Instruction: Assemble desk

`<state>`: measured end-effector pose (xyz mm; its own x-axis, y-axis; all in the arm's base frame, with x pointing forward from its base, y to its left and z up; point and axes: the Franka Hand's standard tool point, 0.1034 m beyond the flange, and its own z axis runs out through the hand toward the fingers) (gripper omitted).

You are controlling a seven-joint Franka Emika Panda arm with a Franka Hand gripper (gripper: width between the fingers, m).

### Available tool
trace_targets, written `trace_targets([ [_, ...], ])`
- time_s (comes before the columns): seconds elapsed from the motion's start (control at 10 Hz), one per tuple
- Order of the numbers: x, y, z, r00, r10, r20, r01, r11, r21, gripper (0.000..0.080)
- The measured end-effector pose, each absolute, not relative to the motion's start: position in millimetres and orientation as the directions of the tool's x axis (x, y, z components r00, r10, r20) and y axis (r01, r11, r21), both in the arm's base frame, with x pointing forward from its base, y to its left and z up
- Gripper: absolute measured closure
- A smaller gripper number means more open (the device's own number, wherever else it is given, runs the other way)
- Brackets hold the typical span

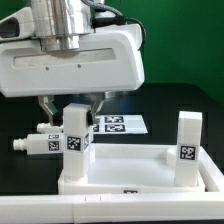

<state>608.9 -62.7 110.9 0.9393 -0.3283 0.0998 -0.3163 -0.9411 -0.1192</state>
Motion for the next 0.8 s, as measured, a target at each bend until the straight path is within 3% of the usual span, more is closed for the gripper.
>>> trace_targets([
  [0.1,609,-63,110.8,0.916,-0.392,0.091,-0.38,-0.917,-0.126,0.0515],
  [0.4,617,-57,110.0,0.751,-0.658,0.054,-0.646,-0.749,-0.149,0.0515],
  [0.6,626,-50,109.3,0.444,-0.896,-0.006,-0.886,-0.437,-0.157,0.0515],
  [0.7,626,-48,108.7,0.213,-0.976,-0.046,-0.968,-0.205,-0.147,0.0515],
  [0.8,626,-50,108.6,0.076,-0.994,-0.076,-0.987,-0.064,-0.149,0.0515],
])
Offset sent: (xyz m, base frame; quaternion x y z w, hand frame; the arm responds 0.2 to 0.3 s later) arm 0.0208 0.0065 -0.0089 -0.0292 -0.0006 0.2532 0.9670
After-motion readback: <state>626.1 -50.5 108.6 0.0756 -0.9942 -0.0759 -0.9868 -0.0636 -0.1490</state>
